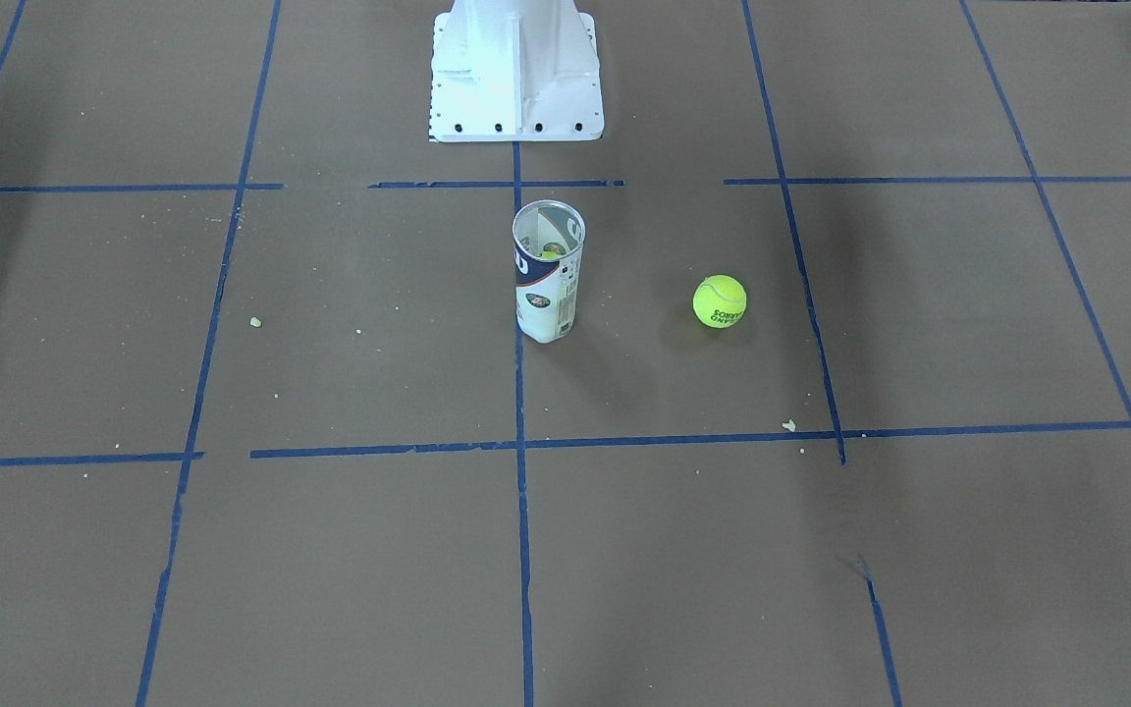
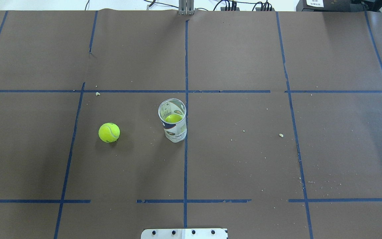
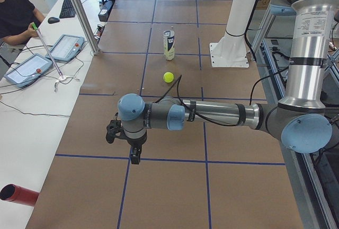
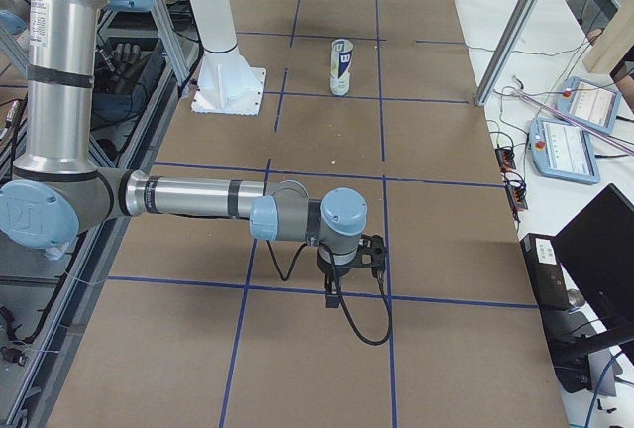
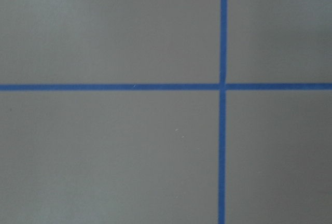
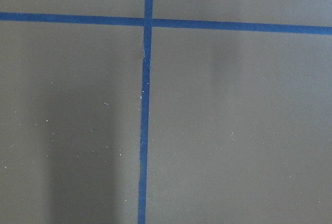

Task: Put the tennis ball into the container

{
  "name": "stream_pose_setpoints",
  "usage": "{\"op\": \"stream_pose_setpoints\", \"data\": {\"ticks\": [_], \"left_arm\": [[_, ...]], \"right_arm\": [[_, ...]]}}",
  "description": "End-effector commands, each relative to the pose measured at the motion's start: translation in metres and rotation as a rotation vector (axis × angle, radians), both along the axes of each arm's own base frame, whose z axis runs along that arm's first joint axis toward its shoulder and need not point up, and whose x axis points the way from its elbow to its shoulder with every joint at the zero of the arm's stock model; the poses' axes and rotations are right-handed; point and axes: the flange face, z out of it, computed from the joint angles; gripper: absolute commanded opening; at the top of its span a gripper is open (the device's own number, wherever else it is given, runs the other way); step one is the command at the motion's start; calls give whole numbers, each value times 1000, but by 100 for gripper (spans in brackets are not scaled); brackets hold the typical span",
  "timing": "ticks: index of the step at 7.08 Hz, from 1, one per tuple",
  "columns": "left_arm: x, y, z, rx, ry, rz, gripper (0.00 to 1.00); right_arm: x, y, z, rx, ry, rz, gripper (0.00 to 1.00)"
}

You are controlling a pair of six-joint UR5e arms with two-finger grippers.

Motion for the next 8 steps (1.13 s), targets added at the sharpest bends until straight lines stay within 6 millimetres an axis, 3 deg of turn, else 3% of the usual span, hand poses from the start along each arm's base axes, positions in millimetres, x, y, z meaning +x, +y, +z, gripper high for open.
{"op": "stream_pose_setpoints", "data": {"ticks": [1,2,4,5,7,8], "left_arm": [[82,-3,-116,73,49,-6,100],[137,5,-165,88,84,17,100],[225,19,-240,87,129,24,100],[285,22,-272,53,122,-19,100],[373,29,-292,45,93,9,100],[420,41,-293,-27,94,18,100]], "right_arm": [[0,0,0,0,0,0,100],[0,0,0,0,0,0,100],[0,0,0,0,0,0,100],[0,0,0,0,0,0,100],[0,0,0,0,0,0,100],[0,0,0,0,0,0,100]]}}
